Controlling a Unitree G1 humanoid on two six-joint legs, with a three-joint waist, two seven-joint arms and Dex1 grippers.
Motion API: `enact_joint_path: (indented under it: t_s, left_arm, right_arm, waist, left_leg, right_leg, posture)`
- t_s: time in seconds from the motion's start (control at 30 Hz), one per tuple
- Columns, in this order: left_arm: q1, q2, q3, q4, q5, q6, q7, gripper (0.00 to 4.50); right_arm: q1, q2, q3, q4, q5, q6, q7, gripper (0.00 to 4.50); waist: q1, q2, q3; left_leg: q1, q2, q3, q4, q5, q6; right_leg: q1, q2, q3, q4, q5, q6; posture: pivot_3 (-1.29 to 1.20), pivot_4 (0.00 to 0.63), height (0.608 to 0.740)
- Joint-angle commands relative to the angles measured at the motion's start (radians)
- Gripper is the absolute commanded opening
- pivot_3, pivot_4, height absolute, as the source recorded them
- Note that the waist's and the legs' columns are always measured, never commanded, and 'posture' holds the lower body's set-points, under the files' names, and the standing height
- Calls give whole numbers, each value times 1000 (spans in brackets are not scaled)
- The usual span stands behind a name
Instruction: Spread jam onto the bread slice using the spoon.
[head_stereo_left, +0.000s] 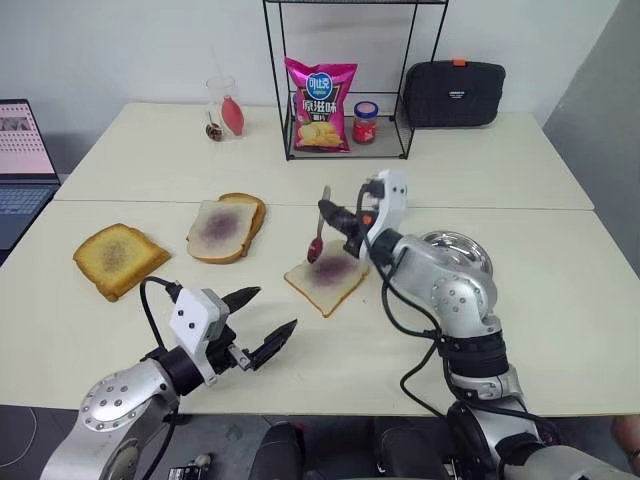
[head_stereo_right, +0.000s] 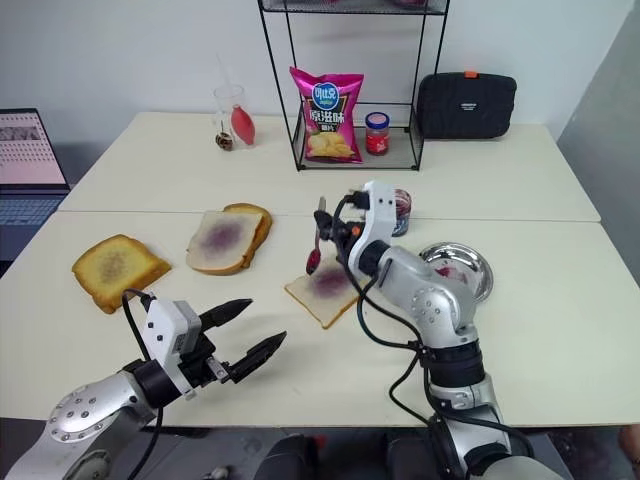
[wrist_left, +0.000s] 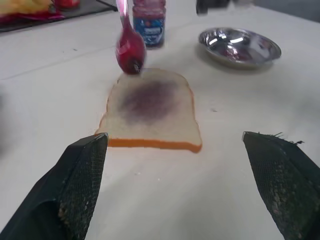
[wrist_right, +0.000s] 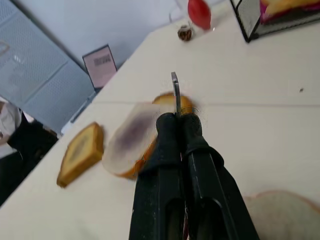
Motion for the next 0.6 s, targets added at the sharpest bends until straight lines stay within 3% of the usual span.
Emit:
enact_joint_path:
  t_s: [0.03,0.27,0.6]
  left_arm:
    - [28,-13,-13,-36,16,-40,28,4500]
    - [80,-26,-52,22,61,-139,10,4500]
    - [89,-53,-132,153,124,-299,-22,4500]
  right_arm:
    - [22,-39,59,-35,-85,-66,74,20]
    - [64,-77,126,-16,-214,-147,139,20]
    - [20,-128,85,12,-307,-203,188,20]
  waist:
    - [-2,0,0]
    - [-6,0,0]
    - [-6,0,0]
  left_leg:
    - [0,0,0,0,0,0]
    - [-1,1,0,-2,0,0]
    - [-1,1,0,-1,0,0]
  right_leg:
    - [0,1,0,0,0,0]
    - [-2,2,-1,0,1,1]
    - [-2,1,0,0,1,1]
  posture:
    - [0,150,740]
    - [0,150,740]
    - [0,150,740]
